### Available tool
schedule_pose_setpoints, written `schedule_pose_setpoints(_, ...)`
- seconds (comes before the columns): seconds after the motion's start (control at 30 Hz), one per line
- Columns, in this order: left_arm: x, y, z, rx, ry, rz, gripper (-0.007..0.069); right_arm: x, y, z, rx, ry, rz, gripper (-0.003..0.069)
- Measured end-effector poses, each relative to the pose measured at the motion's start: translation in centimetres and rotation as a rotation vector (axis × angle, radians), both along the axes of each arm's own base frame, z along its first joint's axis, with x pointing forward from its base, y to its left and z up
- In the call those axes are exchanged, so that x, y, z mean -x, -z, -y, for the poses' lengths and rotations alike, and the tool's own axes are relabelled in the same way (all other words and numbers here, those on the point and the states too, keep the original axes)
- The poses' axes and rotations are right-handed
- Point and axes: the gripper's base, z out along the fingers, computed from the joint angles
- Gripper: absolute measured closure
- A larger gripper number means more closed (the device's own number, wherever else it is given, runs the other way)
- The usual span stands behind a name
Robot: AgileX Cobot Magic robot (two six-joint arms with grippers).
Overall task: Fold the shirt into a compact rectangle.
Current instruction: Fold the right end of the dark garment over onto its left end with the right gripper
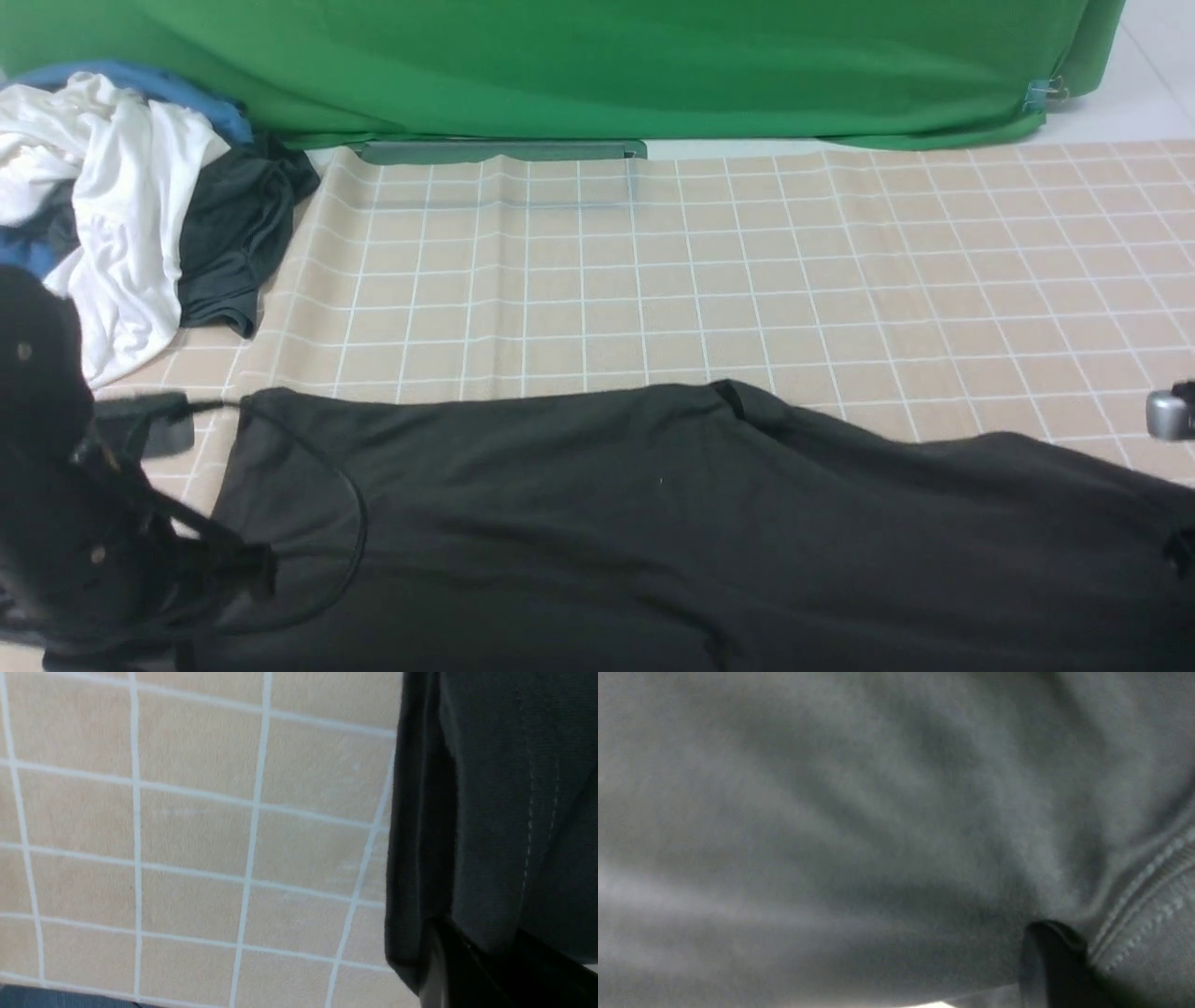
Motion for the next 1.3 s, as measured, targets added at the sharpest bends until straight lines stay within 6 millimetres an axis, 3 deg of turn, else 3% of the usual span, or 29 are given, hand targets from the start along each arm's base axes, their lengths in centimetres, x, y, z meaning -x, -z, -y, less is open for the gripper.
schedule_pose_setpoints(0.2, 1.5, 2.2, -0.2, 0.002, -0.006, -0.035, 0.0603, 0.5, 0.9, 0.0, 0.005, 0.001, 0.017, 0.0608)
schedule_pose_setpoints(0.4, 1.3, 2.1, -0.1, 0.001, -0.044, -0.016, 0.055, 0.5, 0.9, 0.0, 0.009, -0.001, 0.026, 0.0608)
schedule_pose_setpoints(0.57, 0.4, 0.8, -0.3, -0.027, -0.066, 0.005, 0.0413, 0.5, 0.9, 0.0, 0.011, -0.003, 0.022, 0.0608)
schedule_pose_setpoints(0.67, -0.5, -0.6, -0.4, -0.051, -0.06, 0.03, 0.0302, 0.5, 0.9, 0.1, 0.011, -0.002, 0.018, 0.0608)
schedule_pose_setpoints(0.8, -1.8, -2.6, -0.4, -0.055, -0.055, 0.1, 0.0211, 0.6, 0.9, 0.1, 0.017, -0.007, 0.007, 0.0608)
schedule_pose_setpoints(1.0, -3.4, -5.0, 0.2, -0.003, -0.072, 0.202, 0.0169, 1.0, 0.7, 1.0, 0.119, -0.01, -0.033, 0.0609)
schedule_pose_setpoints(1.3, -3.8, -5.2, 0.3, 0.015, -0.077, 0.239, 0.0159, 1.1, 0.6, 2.1, 0.195, 0.033, -0.032, 0.0609)
